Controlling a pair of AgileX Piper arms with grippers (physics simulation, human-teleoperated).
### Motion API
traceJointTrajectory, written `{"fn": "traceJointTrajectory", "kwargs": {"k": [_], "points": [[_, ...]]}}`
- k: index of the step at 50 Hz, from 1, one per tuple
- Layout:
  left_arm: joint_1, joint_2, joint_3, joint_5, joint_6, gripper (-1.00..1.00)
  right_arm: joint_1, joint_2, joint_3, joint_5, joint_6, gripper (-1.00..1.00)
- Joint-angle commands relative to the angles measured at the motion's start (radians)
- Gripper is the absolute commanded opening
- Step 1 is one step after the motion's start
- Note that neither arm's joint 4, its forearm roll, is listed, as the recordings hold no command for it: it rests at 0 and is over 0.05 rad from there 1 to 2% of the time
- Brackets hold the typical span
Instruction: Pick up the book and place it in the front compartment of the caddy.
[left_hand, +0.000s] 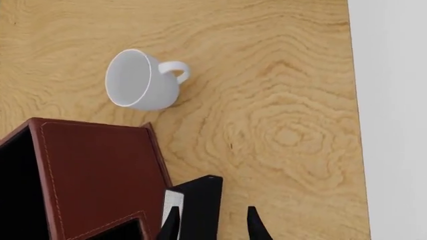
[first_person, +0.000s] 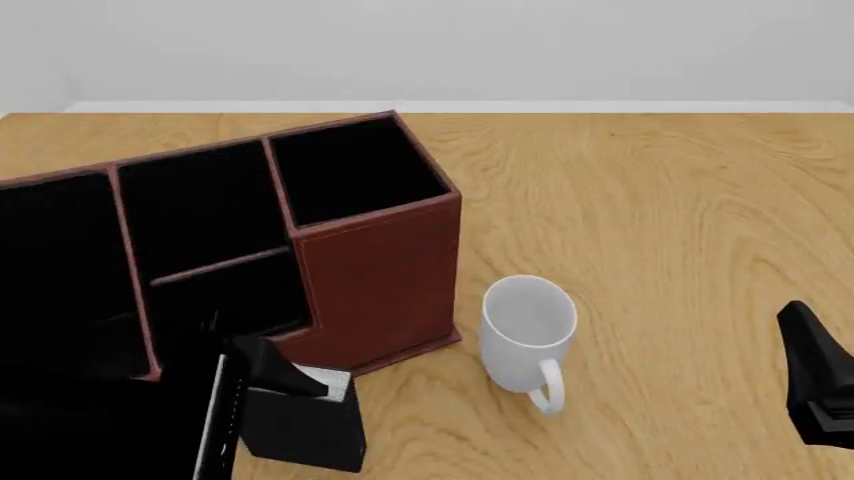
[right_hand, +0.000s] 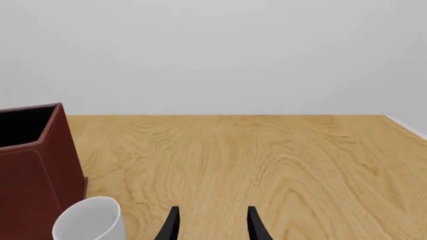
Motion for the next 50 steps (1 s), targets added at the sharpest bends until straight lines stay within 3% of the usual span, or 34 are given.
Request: {"fn": "traceJointTrajectory", "kwargs": {"k": [1, 23, 30, 32, 35, 50], "points": [[0.044, -0.014, 0.016, 0.013, 0.027, 1.0, 0.0, 0.0, 0.0, 0.0, 0.0, 1.0], [0.13, -0.046, 0.01, 0.048, 0.072, 1.0, 0.0, 0.0, 0.0, 0.0, 0.0, 1.0], [0.17, -0.062, -0.016, 0.071, 0.102, 1.0, 0.0, 0.0, 0.0, 0.0, 0.0, 1.0], [0.17, -0.057, -0.044, 0.087, 0.081, 1.0, 0.0, 0.0, 0.0, 0.0, 0.0, 1.0], [0.202, -0.061, -0.028, 0.084, 0.115, 1.0, 0.0, 0.0, 0.0, 0.0, 0.0, 1.0], [0.241, -0.048, -0.011, 0.053, 0.117, 1.0, 0.0, 0.0, 0.0, 0.0, 0.0, 1.0]]}}
